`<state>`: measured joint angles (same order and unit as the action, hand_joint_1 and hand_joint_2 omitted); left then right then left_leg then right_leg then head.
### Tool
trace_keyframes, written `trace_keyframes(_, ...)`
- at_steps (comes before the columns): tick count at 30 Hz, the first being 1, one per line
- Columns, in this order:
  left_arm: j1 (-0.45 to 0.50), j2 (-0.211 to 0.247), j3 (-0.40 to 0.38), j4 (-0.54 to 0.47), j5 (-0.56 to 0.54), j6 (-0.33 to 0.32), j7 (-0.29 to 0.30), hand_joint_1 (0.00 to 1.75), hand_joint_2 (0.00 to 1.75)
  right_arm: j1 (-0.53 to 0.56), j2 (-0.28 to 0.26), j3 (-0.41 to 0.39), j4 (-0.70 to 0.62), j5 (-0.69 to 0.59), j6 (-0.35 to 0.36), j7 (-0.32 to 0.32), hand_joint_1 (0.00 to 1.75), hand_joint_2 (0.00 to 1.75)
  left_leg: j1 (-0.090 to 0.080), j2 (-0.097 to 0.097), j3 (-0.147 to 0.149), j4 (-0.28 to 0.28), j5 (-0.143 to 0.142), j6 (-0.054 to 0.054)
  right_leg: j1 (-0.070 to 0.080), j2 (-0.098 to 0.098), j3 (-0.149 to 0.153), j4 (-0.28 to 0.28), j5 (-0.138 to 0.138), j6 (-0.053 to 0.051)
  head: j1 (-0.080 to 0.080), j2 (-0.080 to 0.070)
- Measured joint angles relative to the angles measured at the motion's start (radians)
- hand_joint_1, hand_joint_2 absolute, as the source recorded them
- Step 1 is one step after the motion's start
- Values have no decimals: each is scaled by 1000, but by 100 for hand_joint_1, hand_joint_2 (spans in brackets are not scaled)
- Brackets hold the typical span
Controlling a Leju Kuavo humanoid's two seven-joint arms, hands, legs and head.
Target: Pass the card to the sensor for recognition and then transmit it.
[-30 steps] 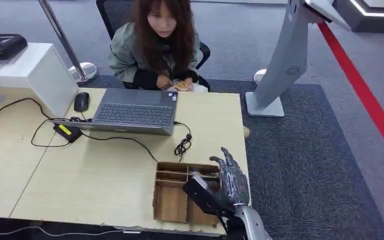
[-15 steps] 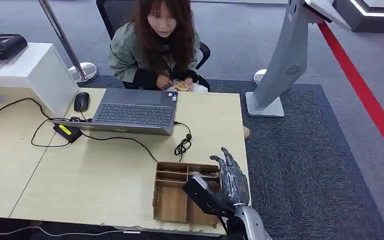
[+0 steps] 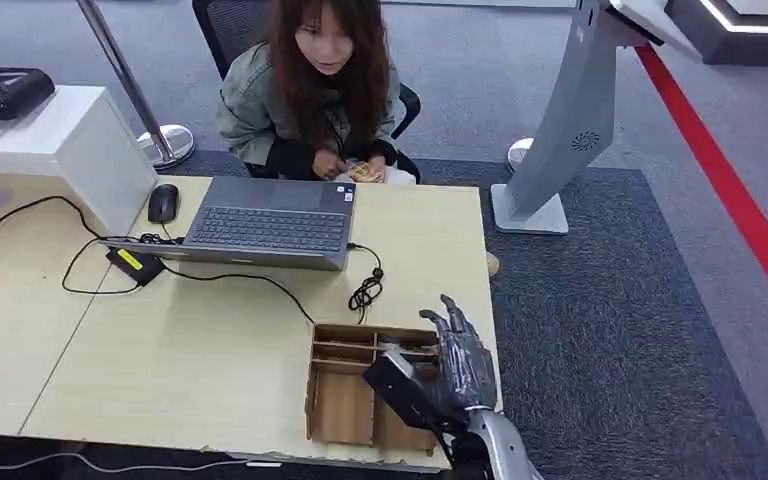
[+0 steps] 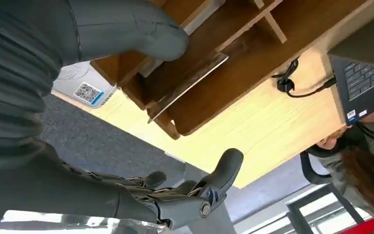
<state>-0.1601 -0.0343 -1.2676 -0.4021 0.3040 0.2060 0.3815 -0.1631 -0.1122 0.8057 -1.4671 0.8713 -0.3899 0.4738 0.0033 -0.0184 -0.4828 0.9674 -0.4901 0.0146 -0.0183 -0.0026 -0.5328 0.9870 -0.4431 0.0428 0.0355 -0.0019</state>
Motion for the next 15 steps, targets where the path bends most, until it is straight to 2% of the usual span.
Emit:
trace_keyframes(10,0,1,0,0,-2,-1,-1,0,175,-5,11,0,18,0,0,-5,59,175,0,0,0,0,0,0,0,0,0,0,0,0,0,0)
trace_keyframes(14,0,1,0,0,-3,-2,-1,0,175,-6,14,0,19,0,2,-5,72,175,0,0,0,0,0,0,0,0,0,0,0,0,0,0)
trace_keyframes(15,0,1,0,0,-4,-3,-2,0,175,-7,15,0,21,0,3,-5,80,175,0,0,0,0,0,0,0,0,0,0,0,0,0,0)
